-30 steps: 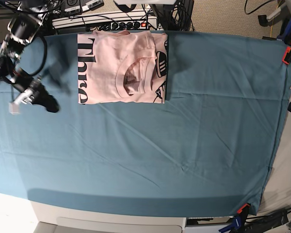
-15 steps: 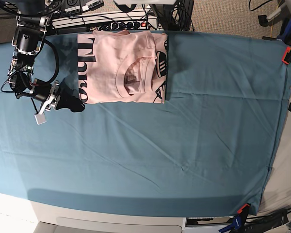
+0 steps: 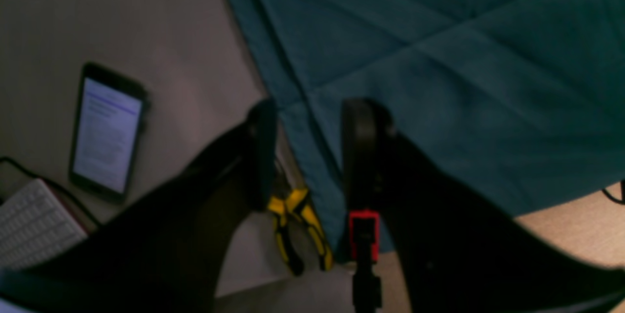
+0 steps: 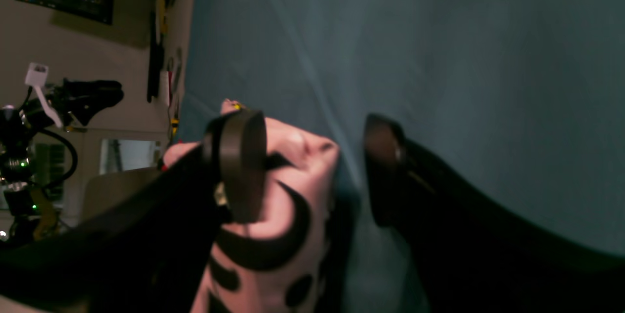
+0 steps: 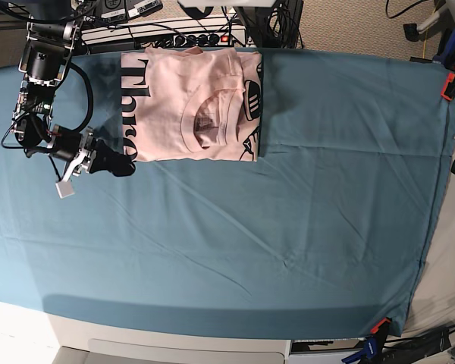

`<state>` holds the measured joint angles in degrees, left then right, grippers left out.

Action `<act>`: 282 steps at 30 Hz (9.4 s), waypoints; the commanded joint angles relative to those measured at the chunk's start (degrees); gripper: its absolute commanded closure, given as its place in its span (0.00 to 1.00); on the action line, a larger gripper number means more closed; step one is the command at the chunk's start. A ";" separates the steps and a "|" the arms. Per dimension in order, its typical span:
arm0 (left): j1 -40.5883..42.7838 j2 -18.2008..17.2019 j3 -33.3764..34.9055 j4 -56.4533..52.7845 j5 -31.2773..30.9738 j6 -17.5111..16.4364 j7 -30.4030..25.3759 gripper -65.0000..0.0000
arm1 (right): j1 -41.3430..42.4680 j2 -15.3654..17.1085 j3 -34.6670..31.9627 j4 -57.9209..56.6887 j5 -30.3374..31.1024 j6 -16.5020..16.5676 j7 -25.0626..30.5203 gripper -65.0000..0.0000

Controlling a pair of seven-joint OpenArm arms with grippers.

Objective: Fold the T-shirt properly
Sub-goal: 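Open the right gripper and grasp the shirt's side edge, then move the left gripper to the shirt and grasp its opposite edge, then lift and pull the shirt with both grippers, spreading it apart, then release with the right gripper and regrasp the shirt's folded edge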

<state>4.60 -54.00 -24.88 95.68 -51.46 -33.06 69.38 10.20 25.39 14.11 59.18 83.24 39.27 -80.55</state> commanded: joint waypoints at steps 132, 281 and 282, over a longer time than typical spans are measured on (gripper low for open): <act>13.44 41.92 30.08 6.19 -2.47 3.67 -1.33 0.48 | -7.50 -3.78 0.24 15.04 1.76 0.73 0.55 0.90; -44.46 29.22 48.59 -26.67 -6.88 1.44 4.55 0.49 | -27.23 -23.43 11.45 67.47 -30.93 0.73 10.51 0.63; -44.94 29.20 48.59 -26.67 -6.84 1.42 4.55 0.49 | -27.02 -23.71 11.45 67.45 -33.44 0.73 11.52 0.63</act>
<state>-37.78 -24.34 24.27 68.23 -57.47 -31.55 74.46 -17.28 1.48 25.47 125.69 48.56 39.99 -70.30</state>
